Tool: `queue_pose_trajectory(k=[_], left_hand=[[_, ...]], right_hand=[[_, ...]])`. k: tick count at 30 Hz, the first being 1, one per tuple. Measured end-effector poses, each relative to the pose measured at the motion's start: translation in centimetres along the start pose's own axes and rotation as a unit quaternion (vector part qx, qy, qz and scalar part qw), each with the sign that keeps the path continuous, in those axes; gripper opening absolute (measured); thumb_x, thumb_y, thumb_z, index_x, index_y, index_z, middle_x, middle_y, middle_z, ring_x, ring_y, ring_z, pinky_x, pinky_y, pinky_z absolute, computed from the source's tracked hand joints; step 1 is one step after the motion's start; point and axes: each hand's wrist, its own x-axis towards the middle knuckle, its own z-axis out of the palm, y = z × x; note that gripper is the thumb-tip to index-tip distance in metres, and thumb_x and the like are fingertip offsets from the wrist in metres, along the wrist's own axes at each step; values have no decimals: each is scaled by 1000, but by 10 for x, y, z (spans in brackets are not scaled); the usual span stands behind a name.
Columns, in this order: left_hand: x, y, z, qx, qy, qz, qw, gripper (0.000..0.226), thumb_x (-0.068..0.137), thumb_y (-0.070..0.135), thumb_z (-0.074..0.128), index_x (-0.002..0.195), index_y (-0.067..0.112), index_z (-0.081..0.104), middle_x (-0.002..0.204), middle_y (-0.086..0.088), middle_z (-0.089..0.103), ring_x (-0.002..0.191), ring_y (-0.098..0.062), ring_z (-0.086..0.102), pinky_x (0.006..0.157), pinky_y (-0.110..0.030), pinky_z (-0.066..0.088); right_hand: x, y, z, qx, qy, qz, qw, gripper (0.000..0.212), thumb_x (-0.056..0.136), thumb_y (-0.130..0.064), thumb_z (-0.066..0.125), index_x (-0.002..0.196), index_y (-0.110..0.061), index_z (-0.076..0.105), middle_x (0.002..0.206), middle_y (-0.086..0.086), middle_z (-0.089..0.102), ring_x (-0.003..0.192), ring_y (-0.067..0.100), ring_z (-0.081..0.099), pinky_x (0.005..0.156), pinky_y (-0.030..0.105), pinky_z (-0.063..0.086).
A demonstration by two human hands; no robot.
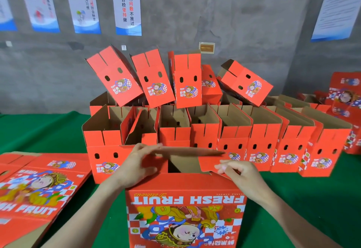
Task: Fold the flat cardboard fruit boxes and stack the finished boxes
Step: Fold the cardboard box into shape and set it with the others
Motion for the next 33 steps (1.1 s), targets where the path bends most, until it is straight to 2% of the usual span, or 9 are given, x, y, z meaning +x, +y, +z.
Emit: queue_pose_trajectory(k=[3, 6, 10, 12, 14, 17, 19, 21, 33], left_hand=[[1, 5, 1, 29, -18, -12, 999, 41, 89, 4, 60, 121, 29, 62, 121, 4, 45, 115, -10, 44, 102, -17, 30], [2, 8, 2, -3, -18, -52, 998, 33, 97, 10, 43, 114, 19, 70, 137, -2, 43, 122, -10, 41, 95, -14, 26], [4, 12, -1, 26, -25, -47, 998, 28, 85, 43, 65, 103, 23, 74, 114, 12, 54, 122, -9, 46, 87, -16, 34], [6, 13, 0, 74, -59, -44, 995, 49, 74, 47, 76, 117, 29, 64, 116, 10, 54, 120, -13, 48, 91, -14, 39], [8, 13, 3, 102, -84, -62, 989, 72, 72, 49, 77, 135, 31, 48, 130, 2, 49, 126, -20, 41, 107, -32, 36], [12, 10, 7, 119, -84, -74, 987, 82, 73, 50, 75, 143, 33, 37, 137, -1, 42, 132, -24, 33, 112, -41, 29], [14, 9, 7, 148, -91, -77, 982, 83, 73, 52, 74, 144, 33, 36, 138, 0, 41, 132, -26, 31, 112, -41, 28], [17, 9, 9, 174, -94, -84, 977, 85, 73, 54, 73, 145, 33, 34, 138, -1, 40, 132, -28, 31, 111, -41, 29], [25, 13, 21, 267, -87, -103, 954, 89, 69, 56, 74, 143, 32, 30, 132, -7, 38, 124, -32, 34, 103, -45, 39]], right_hand=[[-4, -1, -2, -10, 28, -8, 1000, 25, 93, -10, 59, 78, -20, 76, 91, -19, 71, 97, -17, 58, 83, -1, 35], [-10, -2, -4, -6, 34, -5, 999, 28, 94, -11, 58, 73, -21, 74, 90, -14, 73, 95, -13, 61, 81, 0, 37], [-19, -4, -3, -7, 42, -13, 999, 30, 91, -10, 60, 70, -25, 74, 86, -16, 74, 96, -13, 61, 80, 1, 38], [-21, -6, -6, -22, 34, -20, 999, 31, 90, -10, 62, 68, -31, 72, 82, -19, 73, 93, -12, 62, 79, 1, 39], [-17, -10, -9, -55, 30, -34, 997, 27, 89, -12, 64, 72, -32, 70, 81, -18, 72, 88, -7, 63, 78, 6, 42], [2, -14, -8, -154, 22, -40, 987, 14, 90, -23, 64, 103, -26, 67, 114, -10, 63, 109, 3, 54, 98, 23, 40], [15, -13, -3, -206, -60, 11, 977, 46, 91, -36, 61, 135, -26, 49, 144, -3, 40, 136, 14, 33, 110, 28, 25], [27, -13, 2, -204, -130, 67, 968, 64, 91, -43, 59, 147, -28, 32, 153, -2, 27, 142, 16, 23, 114, 32, 23], [45, -11, 17, -321, -128, 109, 932, 66, 81, -55, 65, 135, -35, 32, 124, 0, 42, 114, 25, 51, 92, 40, 45]])
